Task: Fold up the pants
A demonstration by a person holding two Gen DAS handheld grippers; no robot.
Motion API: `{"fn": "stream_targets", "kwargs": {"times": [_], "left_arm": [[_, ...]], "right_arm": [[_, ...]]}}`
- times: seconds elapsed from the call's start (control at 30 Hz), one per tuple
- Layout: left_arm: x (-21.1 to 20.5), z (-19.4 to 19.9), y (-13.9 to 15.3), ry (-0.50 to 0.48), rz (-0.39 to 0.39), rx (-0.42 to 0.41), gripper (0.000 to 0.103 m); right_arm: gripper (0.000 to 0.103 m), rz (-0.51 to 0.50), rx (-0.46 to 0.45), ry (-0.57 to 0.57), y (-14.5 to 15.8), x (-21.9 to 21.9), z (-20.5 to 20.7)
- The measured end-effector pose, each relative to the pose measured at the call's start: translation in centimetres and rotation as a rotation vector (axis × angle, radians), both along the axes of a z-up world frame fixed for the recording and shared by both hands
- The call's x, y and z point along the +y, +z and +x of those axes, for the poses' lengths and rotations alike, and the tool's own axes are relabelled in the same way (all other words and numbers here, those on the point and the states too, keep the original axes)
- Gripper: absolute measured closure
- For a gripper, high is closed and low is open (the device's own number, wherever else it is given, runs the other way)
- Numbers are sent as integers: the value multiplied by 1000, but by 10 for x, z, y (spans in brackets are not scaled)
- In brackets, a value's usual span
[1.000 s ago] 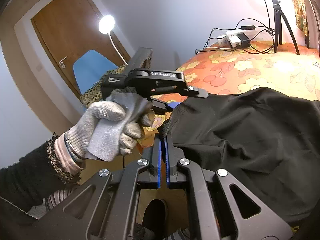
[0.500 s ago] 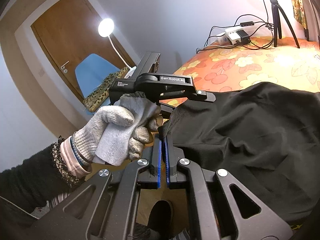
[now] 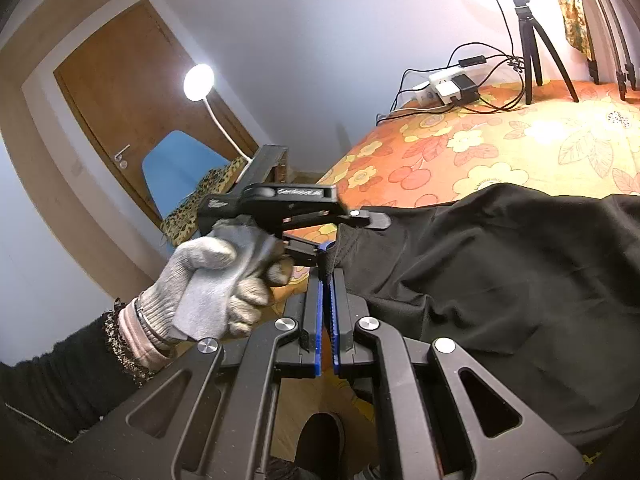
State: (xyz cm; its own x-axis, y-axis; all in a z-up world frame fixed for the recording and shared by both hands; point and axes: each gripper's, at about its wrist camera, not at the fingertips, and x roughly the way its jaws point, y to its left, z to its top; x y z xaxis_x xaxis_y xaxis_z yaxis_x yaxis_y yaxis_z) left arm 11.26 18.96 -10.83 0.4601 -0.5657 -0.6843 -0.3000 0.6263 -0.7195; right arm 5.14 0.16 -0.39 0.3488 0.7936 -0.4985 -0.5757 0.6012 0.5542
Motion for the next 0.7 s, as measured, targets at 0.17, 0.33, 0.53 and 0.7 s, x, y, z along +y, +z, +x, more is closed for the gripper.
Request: {"fn": "stream_targets", "kwargs": {"times": [0.17,0.33,0.53,0.7], "left_arm": [[-3,4,0,15,11,-18,54],[-5,1,7,11,87,-63,102],[1,-12,36,41,81,-162,101],[0,-23,79,64,172,-281,101]], "right_arm": [[100,-9,12,28,-4,6,-6],[100,-32,15,64,-12,20,-16],[100,-23,20,99,-16,36,-28],[100,17,2,104,-4,35,-32]]}}
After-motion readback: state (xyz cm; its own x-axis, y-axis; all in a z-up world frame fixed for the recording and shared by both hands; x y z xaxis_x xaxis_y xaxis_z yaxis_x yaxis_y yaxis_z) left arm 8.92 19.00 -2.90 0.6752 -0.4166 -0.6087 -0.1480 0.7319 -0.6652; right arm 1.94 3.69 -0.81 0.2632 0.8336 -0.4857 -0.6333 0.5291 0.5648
